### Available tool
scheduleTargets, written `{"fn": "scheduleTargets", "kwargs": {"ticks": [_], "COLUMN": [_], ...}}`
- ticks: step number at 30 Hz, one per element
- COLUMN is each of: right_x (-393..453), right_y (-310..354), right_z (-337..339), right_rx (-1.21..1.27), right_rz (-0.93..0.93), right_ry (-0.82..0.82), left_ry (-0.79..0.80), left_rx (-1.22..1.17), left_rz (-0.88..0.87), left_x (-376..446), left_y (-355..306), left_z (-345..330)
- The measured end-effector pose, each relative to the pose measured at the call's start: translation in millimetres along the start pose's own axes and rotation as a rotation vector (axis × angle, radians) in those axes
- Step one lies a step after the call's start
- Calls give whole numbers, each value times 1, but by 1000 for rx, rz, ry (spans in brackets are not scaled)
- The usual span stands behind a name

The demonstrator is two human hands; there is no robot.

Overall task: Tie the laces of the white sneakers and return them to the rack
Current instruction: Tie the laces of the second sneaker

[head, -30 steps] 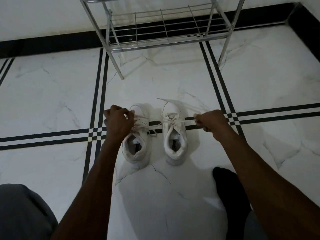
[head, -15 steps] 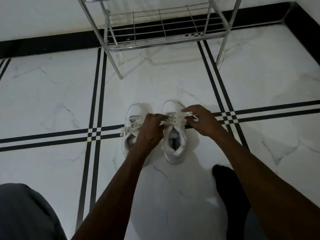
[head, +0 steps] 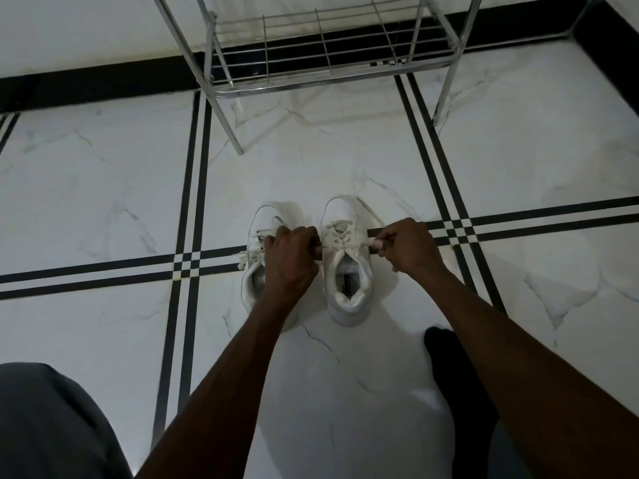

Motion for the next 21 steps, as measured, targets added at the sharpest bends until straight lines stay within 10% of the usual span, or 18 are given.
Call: {"fn": "scheduleTargets", "kwargs": {"ticks": [9, 21], "right_x": [-1, -10], "right_y": [-6, 31], "right_z": [-4, -8], "right_rx": [-185, -77], "right_rz": [-113, 193], "right_ry": [10, 41], "left_ry": [43, 28], "left_rx": [127, -184], "left_rz": [-5, 27], "left_x": [-5, -4], "left_y": [-1, -8], "left_z": [0, -13]}}
Point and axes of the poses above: each hand's wrist, its own x-axis towards the middle knuckle, its own z-axis out of the back of the hand, y = z × x, the point moved 7 cm from there along x, towards the middle knuckle, and after that the axes turned 6 degrees about y, right-handed, at the moved point
